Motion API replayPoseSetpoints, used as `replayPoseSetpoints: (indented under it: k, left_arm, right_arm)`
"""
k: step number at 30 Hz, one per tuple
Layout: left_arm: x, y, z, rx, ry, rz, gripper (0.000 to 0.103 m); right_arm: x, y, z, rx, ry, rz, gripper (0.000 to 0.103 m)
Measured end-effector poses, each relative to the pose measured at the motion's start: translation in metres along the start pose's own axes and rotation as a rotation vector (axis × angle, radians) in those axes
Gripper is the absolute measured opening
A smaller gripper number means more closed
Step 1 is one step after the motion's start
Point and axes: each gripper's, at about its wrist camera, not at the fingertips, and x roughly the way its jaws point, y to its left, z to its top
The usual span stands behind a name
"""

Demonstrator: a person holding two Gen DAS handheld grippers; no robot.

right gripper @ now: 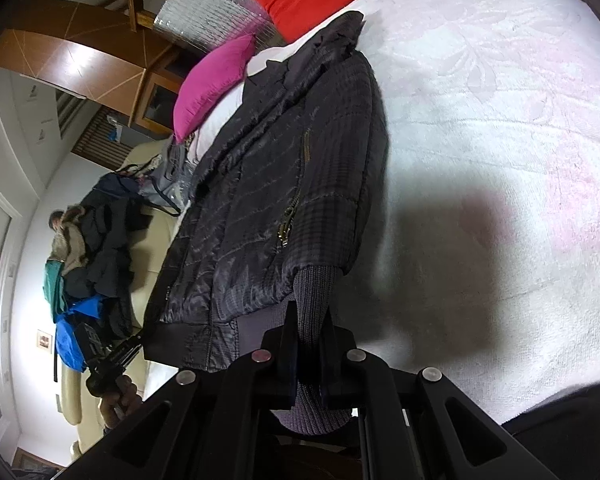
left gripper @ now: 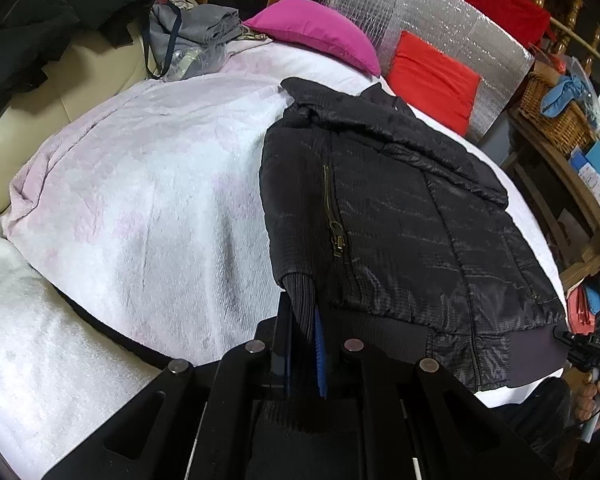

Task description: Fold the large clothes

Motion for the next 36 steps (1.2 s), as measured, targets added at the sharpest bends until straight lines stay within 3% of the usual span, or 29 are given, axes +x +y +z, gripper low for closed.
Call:
replayPoseSetpoints:
  k: [17, 26, 36]
  left_arm:
    - [0.011, 0.001, 0.005, -0.012, 0.023, -0.001, 0.009]
    - [0.008, 0.007, 0.016, -0.051, 0.009, -0.05, 0.008]
    - [-0.004, 0.003, 0.05, -0.066, -0.044, -0.112, 0.008]
  right_arm:
    - [0.004, -0.012, 0.002, 0.039, 0.009, 0.035, 0.008]
    - [-0.006, -0.003, 0.017, 0.068, -0.022, 0.141, 0.008]
    - [-0.014, 0.015, 0.045, 0.06, -0.067, 0.215, 0.008]
